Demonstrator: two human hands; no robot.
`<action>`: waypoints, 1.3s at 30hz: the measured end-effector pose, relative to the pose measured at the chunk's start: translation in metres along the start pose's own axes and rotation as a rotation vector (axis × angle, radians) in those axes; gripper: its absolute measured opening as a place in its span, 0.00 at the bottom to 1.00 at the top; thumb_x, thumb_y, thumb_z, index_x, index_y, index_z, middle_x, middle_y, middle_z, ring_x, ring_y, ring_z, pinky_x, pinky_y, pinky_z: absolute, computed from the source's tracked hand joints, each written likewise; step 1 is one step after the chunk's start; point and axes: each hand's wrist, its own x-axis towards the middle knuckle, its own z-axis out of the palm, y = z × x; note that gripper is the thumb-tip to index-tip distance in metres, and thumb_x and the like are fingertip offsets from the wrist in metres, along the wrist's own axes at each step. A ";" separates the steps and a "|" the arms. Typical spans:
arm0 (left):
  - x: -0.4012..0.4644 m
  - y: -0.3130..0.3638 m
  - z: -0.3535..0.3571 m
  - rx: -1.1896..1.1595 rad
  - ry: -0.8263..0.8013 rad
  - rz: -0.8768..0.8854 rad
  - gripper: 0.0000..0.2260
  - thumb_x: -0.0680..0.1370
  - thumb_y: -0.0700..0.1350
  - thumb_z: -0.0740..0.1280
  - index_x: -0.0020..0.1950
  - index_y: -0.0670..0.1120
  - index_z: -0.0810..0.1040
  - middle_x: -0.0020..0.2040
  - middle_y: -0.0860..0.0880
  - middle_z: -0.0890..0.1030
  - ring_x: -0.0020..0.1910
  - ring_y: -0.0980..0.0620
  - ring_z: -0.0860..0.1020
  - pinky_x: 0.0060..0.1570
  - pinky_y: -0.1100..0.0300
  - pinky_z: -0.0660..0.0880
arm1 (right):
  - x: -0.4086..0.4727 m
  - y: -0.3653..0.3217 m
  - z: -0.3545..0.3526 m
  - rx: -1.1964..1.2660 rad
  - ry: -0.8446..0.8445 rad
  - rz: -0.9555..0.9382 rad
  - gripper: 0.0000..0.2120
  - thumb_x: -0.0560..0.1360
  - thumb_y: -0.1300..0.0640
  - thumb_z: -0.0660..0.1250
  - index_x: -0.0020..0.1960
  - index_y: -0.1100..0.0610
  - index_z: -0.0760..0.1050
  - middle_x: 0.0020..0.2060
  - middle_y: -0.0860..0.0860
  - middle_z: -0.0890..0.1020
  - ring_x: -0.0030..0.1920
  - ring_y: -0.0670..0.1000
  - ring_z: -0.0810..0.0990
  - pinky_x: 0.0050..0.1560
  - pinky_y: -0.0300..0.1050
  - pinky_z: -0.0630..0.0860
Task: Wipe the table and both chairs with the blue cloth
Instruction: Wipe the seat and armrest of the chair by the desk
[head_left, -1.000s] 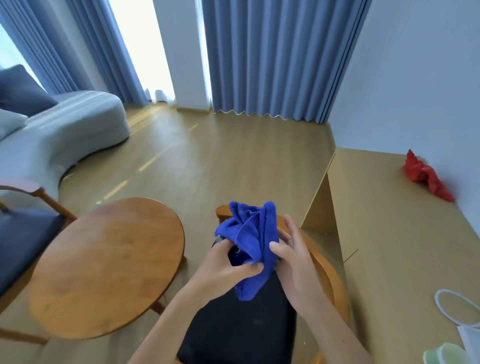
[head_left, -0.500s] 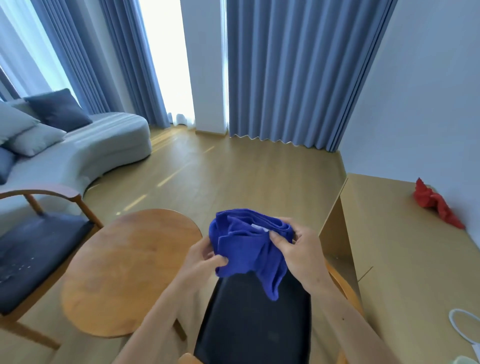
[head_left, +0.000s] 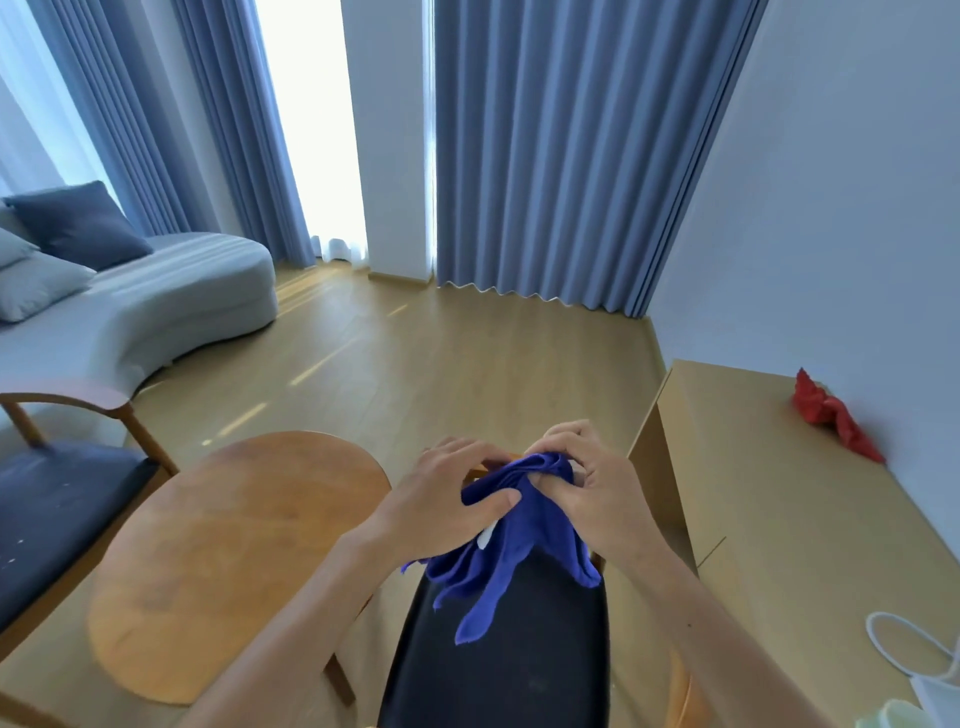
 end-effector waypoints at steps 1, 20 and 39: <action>0.003 0.001 0.001 0.006 -0.004 0.018 0.09 0.77 0.51 0.66 0.57 0.54 0.77 0.47 0.66 0.75 0.53 0.66 0.70 0.53 0.72 0.64 | 0.000 0.000 0.000 0.013 -0.004 -0.013 0.13 0.73 0.65 0.70 0.46 0.47 0.81 0.45 0.42 0.77 0.48 0.48 0.79 0.47 0.46 0.80; 0.023 0.011 0.001 -0.105 -0.169 -0.061 0.08 0.78 0.38 0.65 0.45 0.52 0.77 0.41 0.56 0.81 0.41 0.60 0.77 0.41 0.70 0.73 | -0.003 0.016 -0.018 -0.059 -0.132 0.007 0.11 0.73 0.65 0.70 0.49 0.49 0.78 0.44 0.43 0.82 0.49 0.45 0.80 0.50 0.43 0.79; 0.045 0.019 -0.013 -0.205 -0.137 -0.160 0.06 0.77 0.41 0.66 0.44 0.50 0.79 0.41 0.49 0.82 0.42 0.49 0.80 0.47 0.51 0.78 | 0.020 0.010 -0.023 0.006 -0.053 0.029 0.06 0.79 0.60 0.64 0.50 0.53 0.79 0.41 0.49 0.83 0.37 0.47 0.81 0.41 0.48 0.79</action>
